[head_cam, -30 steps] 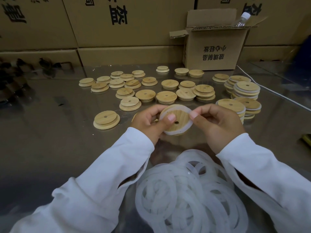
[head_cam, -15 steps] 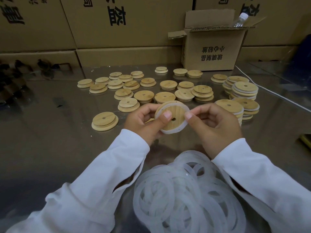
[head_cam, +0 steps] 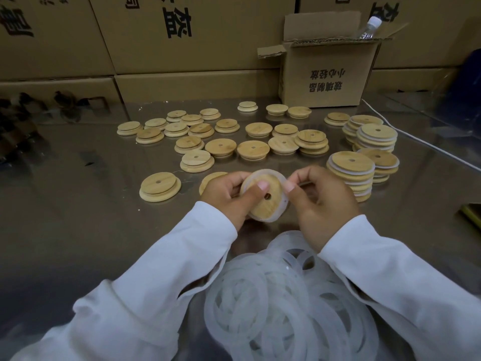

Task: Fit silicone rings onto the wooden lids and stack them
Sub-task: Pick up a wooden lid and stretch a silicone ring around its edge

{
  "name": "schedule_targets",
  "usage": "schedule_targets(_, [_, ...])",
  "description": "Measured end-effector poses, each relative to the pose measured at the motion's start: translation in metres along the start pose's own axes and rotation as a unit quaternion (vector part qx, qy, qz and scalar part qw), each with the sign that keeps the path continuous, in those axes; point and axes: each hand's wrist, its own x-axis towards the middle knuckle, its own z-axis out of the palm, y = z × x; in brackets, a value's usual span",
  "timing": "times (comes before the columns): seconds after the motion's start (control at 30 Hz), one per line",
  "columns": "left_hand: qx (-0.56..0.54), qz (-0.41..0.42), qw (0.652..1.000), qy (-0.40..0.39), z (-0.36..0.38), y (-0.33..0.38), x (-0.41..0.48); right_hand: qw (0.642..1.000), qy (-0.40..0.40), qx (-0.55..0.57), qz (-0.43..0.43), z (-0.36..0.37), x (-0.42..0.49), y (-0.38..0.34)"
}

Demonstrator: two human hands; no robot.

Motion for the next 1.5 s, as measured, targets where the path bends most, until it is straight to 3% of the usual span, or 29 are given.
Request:
schedule_targets(0.43, [0.016, 0.047, 0.999, -0.011, -0.006, 0.01, 0.003, 0.999, 0.052, -0.002, -0.001, -0.005, 0.009, 0.002])
schedule_targets(0.83, [-0.034, 0.01, 0.999, 0.038, -0.006, 0.002, 0.0, 0.998, 0.033, 0.057, 0.013, 0.005, -0.005, -0.004])
schedule_targets(1.0, [-0.065, -0.009, 0.998, 0.013, -0.005, 0.004, -0.001, 0.998, 0.043, 0.049, 0.008, 0.002, -0.005, -0.004])
schedule_targets(1.23, [-0.014, -0.001, 1.0, -0.006, -0.009, 0.002, 0.0, 0.997, -0.005, 0.07, 0.028, 0.001, -0.002, -0.003])
schedule_targets(1.5, [0.041, 0.076, 0.996, -0.03, -0.015, 0.01, 0.002, 0.992, -0.032, 0.106, 0.067, -0.01, 0.004, -0.004])
